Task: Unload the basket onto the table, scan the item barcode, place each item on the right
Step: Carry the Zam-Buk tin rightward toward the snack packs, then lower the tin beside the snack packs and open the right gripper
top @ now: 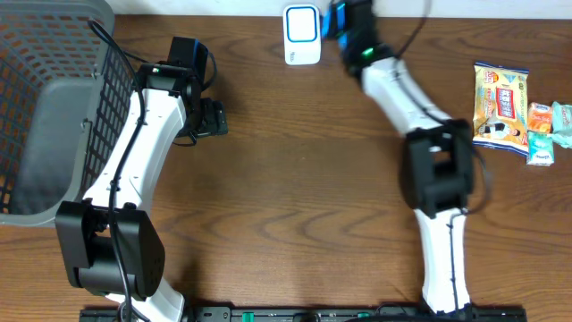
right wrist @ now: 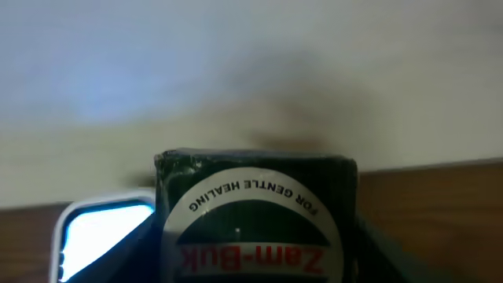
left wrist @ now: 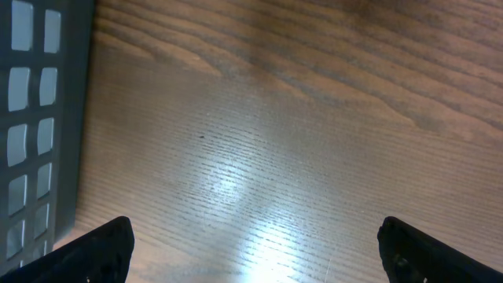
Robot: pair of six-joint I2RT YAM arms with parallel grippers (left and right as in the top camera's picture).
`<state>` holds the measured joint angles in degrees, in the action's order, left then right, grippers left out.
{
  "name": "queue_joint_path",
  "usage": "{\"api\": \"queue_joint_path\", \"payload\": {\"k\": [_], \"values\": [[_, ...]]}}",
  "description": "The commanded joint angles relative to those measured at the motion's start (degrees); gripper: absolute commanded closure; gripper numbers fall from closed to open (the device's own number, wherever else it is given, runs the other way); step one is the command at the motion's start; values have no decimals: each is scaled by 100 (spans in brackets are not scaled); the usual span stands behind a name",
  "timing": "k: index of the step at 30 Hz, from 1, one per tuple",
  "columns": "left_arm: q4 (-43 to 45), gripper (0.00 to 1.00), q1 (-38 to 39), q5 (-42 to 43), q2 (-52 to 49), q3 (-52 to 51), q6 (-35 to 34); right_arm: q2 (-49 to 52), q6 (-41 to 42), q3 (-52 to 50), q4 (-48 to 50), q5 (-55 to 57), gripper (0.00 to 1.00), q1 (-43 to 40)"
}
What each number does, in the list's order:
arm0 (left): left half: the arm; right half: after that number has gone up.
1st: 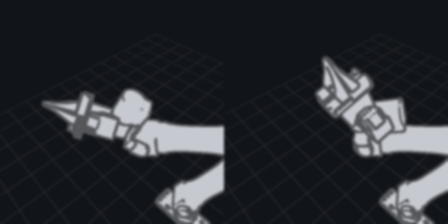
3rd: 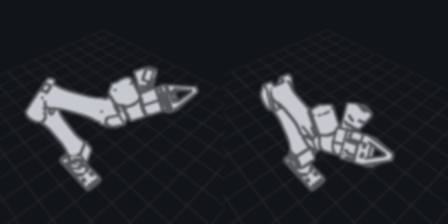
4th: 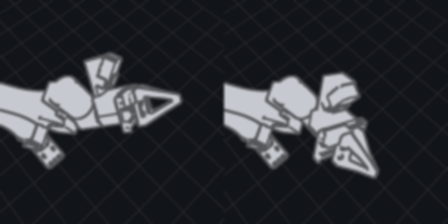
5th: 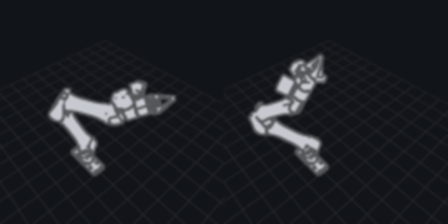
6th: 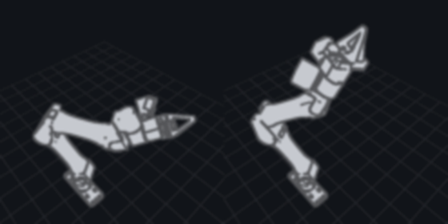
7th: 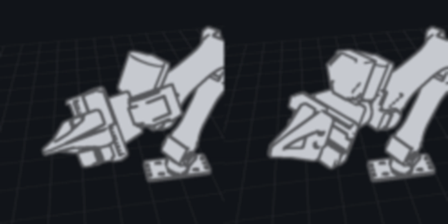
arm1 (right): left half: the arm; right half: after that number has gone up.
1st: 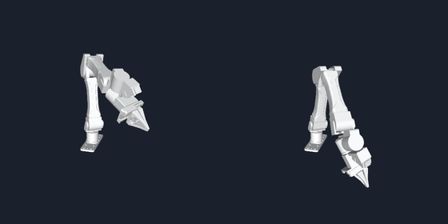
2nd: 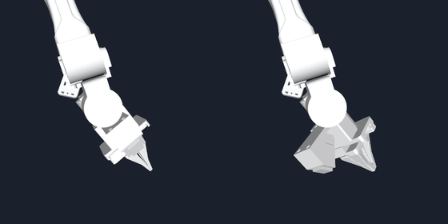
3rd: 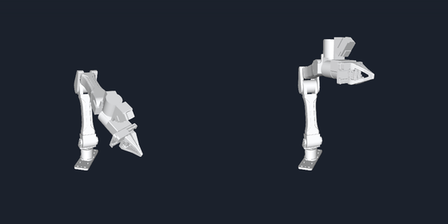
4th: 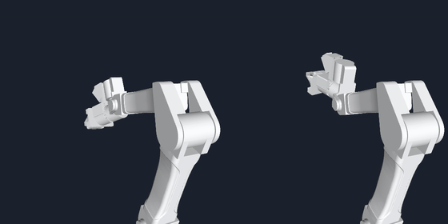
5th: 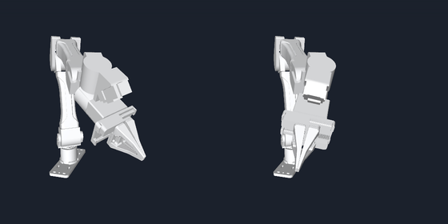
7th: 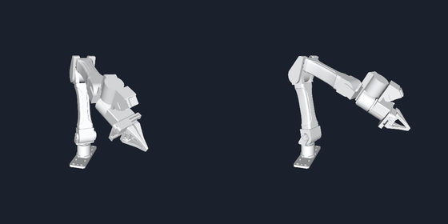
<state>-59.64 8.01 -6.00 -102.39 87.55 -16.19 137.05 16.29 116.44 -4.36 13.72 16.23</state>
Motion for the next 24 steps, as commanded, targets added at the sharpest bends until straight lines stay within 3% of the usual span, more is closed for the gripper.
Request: {"api": "queue_joint_path", "payload": {"k": [1,9,19,20,22,24], "values": [[-28,2,-7,-70,11,-11,52,-1051,168,87,-957,118,54,-579],[-28,2,-7,-70,11,-11,50,-1469,118,87,-3792,96,51,-1932],[-28,2,-7,-70,11,-11,52,-1388,-374,-247,-4498,50,48,-3344],[-28,2,-7,-72,11,-11,52,-1388,-376,-264,-4500,-17,44,-3412],[-28,2,-7,-70,11,-11,52,-1388,-376,-282,-4496,-192,22,-3543],[-28,2,-7,-70,11,-11,52,-1388,-376,-282,-4496,-254,13,-3595]]}}
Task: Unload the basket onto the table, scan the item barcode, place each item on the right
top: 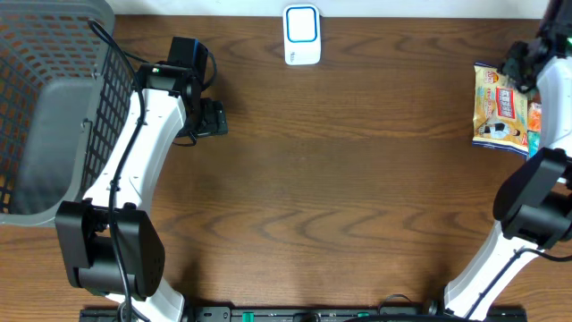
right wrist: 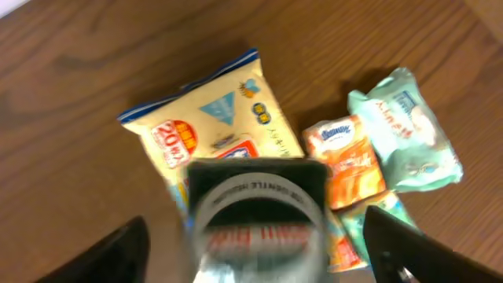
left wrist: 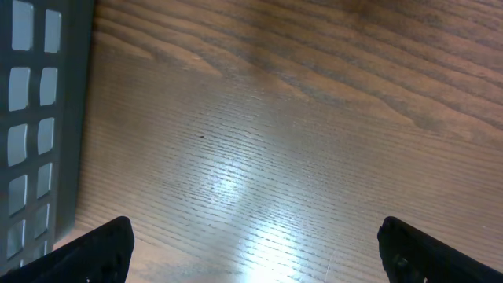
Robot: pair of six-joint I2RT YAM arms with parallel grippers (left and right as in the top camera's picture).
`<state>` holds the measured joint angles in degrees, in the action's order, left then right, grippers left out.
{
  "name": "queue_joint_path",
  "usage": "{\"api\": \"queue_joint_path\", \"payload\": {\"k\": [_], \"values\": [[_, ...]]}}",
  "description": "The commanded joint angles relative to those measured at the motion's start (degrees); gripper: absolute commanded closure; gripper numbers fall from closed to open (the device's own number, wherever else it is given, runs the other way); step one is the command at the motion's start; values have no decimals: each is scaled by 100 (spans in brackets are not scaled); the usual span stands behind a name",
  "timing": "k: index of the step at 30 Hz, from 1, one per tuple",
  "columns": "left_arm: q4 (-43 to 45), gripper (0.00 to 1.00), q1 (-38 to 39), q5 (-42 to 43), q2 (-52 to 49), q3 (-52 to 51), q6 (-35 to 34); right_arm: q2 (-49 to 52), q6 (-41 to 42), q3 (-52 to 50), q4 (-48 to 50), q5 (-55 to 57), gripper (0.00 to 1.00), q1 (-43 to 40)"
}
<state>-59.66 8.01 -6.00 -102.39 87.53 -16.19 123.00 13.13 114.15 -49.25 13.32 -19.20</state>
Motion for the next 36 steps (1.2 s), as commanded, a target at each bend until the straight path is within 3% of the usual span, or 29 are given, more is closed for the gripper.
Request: {"api": "queue_joint_path", "payload": {"k": [1,4,11,16,22,36], "values": [[-26,2,-7,-70,11,-9,50,17,-59,-52,-9,-210,11,-63],[-26,2,-7,-70,11,-9,50,17,-57,-52,-92,-212,1,-59],[-26,2,-7,-70,11,-9,52,-280,20,-52,-516,-721,1,-46],[-26,2,-7,-72,11,-9,50,-1298,525,-52,-1161,-1668,1,31],[-26,2,-7,-70,11,-9,52,-2592,824,-264,-1812,-1838,1,645],[-26,2,-7,-70,11,-9,52,-5523,1005,-4325,271,-1779,1,1928]]}}
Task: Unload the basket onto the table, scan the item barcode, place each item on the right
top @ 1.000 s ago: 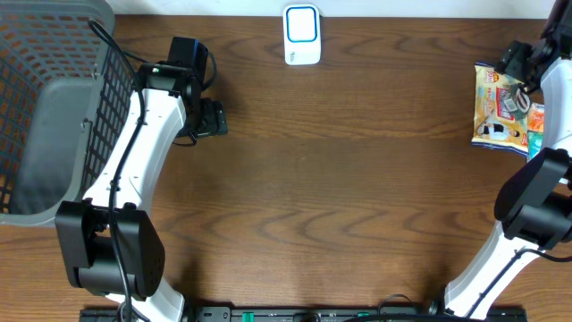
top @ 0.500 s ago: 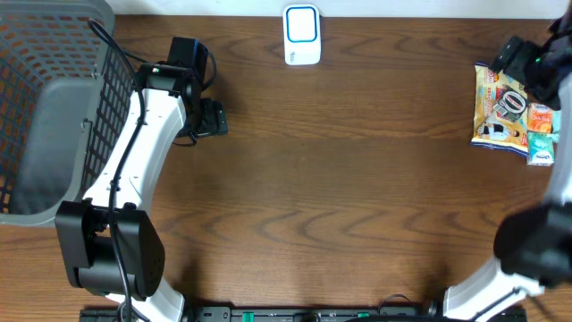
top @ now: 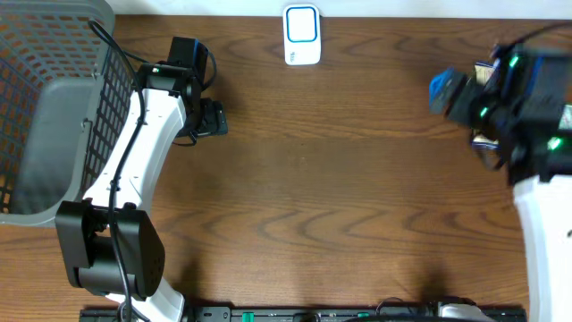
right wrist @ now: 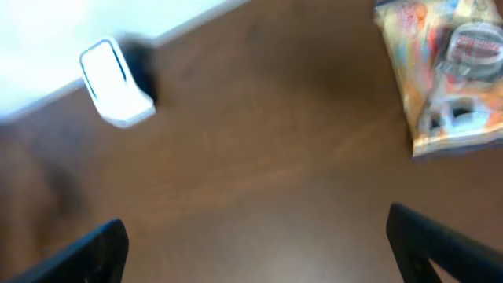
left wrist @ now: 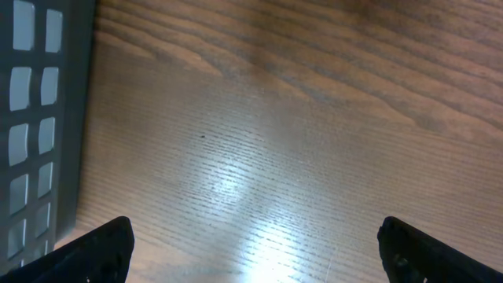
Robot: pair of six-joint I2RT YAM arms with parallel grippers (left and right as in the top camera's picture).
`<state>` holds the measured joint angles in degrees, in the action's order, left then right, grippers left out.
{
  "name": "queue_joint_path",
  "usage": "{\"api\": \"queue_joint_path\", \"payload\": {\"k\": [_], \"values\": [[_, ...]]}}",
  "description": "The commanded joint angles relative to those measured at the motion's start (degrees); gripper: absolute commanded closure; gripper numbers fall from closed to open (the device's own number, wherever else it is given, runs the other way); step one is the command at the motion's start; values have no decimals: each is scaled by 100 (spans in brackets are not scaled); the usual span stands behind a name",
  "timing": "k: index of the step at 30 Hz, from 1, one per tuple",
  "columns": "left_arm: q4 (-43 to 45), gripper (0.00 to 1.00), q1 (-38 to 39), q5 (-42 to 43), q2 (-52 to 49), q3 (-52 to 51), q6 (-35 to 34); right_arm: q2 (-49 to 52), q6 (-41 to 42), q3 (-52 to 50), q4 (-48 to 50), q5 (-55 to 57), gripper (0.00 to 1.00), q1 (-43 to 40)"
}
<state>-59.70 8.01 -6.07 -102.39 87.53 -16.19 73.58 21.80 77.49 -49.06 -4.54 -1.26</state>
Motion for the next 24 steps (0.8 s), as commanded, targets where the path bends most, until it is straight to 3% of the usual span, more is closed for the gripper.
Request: {"api": "queue_joint_path", "payload": {"k": [1,9,24], "values": [[-22,2,-7,-63,11,-9,52,-702,138,-841,328,7,1,153],[-22,2,-7,-63,11,-9,52,-1541,138,-2210,927,4,1,210],[-22,2,-7,-63,11,-9,50,-2039,332,-2358,675,-332,1,444]]}}
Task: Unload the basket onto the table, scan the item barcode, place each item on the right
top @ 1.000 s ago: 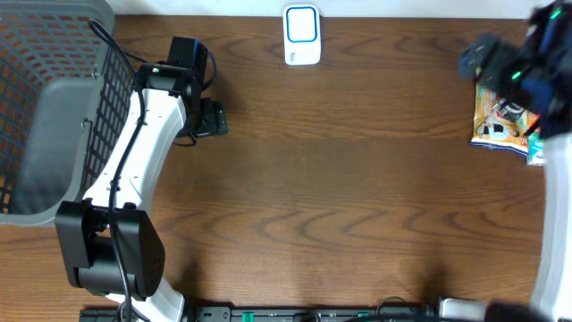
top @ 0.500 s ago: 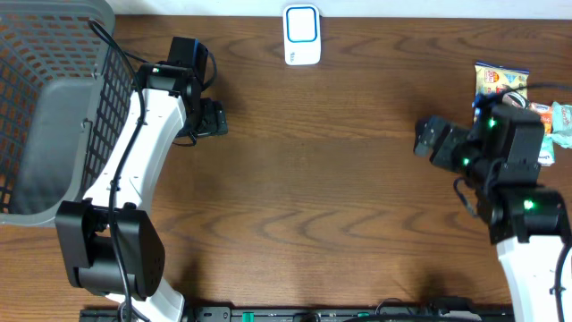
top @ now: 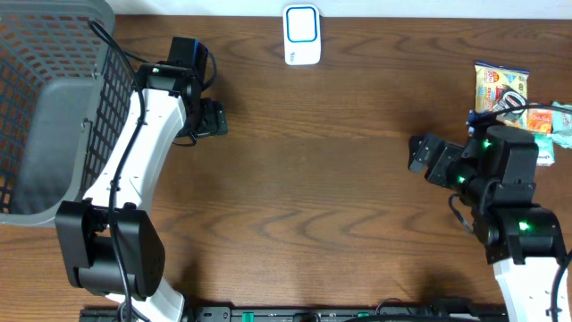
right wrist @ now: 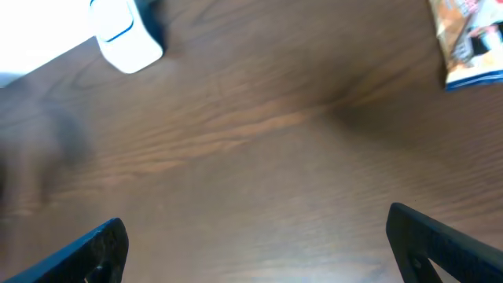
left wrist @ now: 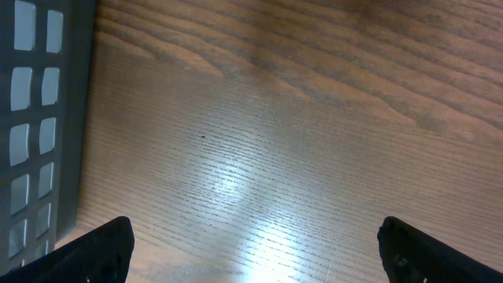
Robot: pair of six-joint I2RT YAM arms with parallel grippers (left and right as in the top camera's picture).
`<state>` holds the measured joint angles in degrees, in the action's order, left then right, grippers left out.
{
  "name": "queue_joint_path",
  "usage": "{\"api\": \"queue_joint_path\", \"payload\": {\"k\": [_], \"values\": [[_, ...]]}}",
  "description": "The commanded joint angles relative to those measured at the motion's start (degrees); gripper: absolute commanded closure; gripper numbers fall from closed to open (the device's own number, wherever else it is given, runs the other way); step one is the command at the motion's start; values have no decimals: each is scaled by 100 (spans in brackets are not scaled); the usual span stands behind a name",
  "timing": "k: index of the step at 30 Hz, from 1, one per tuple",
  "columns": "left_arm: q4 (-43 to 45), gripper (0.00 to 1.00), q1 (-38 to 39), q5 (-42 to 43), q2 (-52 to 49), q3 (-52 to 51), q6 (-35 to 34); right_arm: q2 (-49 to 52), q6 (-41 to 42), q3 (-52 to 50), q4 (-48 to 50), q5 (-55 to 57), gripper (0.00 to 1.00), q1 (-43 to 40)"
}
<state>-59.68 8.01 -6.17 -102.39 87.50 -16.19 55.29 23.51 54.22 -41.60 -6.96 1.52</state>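
Observation:
The white barcode scanner (top: pixel 302 34) stands at the table's far edge and also shows in the right wrist view, scanner (right wrist: pixel 126 41). A round dark Zam-Buk tin (top: pixel 507 100) lies on the yellow snack bag (top: pixel 500 103) at the far right. My right gripper (top: pixel 418 154) is open and holds nothing; it hangs over bare wood left of the bag (right wrist: pixel 470 39), well apart from the tin. Between its spread fingers, the right gripper (right wrist: pixel 255 251) shows only tabletop. My left gripper (top: pixel 214 116) is open beside the basket, and the left gripper (left wrist: pixel 255 255) has nothing in it.
A grey mesh basket (top: pixel 45 98) fills the far left; its wall (left wrist: pixel 39 118) is close to my left fingers. Small orange (top: pixel 541 116) and green packets (top: pixel 561 121) lie right of the snack bag near the table's right edge.
My right arm has drawn back toward the table's near side, its open gripper now lower and further from the snack bag. The tin stays on the bag. The left arm has not moved.
My right gripper first held the green Zam-Buk tin up by the scanner. Then it held the tin over the snack bag at the far right. After that it was open, with the tin resting on the bag, and now it sits further back, still holding nothing.

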Motion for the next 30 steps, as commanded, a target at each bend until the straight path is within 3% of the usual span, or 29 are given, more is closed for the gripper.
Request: {"api": "queue_joint_path", "payload": {"k": [1,9,30], "values": [[-24,2,-7,-55,11,-7,52,-304,203,-35,-122,-90,1,243],[-24,2,-7,-52,11,-7,52,-1305,219,-83,-717,533,1,894],[-24,2,-7,-52,11,-7,52,-2420,433,-417,-1394,483,1,1064]]}}
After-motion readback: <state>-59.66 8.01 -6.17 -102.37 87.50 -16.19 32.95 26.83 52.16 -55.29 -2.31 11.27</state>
